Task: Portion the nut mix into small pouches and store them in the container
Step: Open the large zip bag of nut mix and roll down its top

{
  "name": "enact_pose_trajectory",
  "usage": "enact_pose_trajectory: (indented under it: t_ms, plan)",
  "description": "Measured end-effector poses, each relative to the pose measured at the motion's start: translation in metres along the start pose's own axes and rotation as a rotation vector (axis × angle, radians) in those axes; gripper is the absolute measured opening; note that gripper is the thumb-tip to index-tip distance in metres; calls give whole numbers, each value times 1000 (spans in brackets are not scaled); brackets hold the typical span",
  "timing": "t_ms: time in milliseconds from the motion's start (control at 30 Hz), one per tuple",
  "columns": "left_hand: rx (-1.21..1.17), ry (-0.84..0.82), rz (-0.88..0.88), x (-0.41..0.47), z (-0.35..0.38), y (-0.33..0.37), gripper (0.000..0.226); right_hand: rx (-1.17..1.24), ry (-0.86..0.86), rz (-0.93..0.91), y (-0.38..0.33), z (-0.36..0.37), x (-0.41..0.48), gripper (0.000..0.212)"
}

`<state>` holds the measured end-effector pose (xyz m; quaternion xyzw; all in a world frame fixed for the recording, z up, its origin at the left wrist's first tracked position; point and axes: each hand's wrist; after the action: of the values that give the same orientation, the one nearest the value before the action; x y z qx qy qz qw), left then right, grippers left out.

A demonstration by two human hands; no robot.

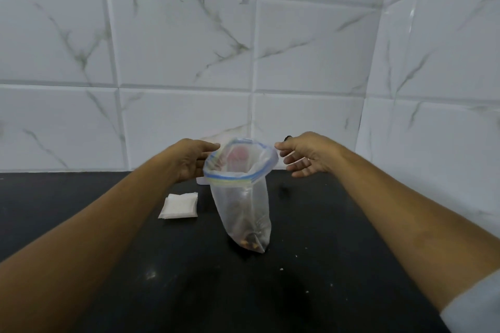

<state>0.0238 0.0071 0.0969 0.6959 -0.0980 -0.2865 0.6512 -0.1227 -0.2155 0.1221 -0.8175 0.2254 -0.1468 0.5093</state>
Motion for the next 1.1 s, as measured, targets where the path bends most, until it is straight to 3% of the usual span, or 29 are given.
enact_pose_trajectory:
  t_ms: [133,333,533,633,767,867,1100]
  plan:
    - [40,-11,34,-13,2,0,26,-28,-43,-69,-8,7,-12,43]
    - [191,-9,64,-30,6,-2,29,-104,-67,-76,-16,25,-24,14]
    - [533,128,8,-50,-6,-8,30,-104,-10,-74,-12,27,-28,11]
    - [489,80,-40,-57,-3,-9,25,-25,-17,-70,-12,31,-31,13]
    - [211,13,-27,-54,12,-10,12,220,-57,-69,-14,42,-35,4]
    - [97,-25,-33,-54,25,-12,9,376,-64,-86,-14,47,-35,9]
    - [255,-5,-23,-57,41,-19,23,126,-146,-64,-17,45,-45,22]
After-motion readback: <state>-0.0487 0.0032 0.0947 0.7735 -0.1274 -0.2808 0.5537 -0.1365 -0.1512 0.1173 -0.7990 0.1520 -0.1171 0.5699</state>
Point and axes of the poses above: each hand's wrist, its own x-axis towards the middle knuckle, its own z-axis out of the palm, y = z × x, and after that the axes turned 9 degrees about -z, right-handed
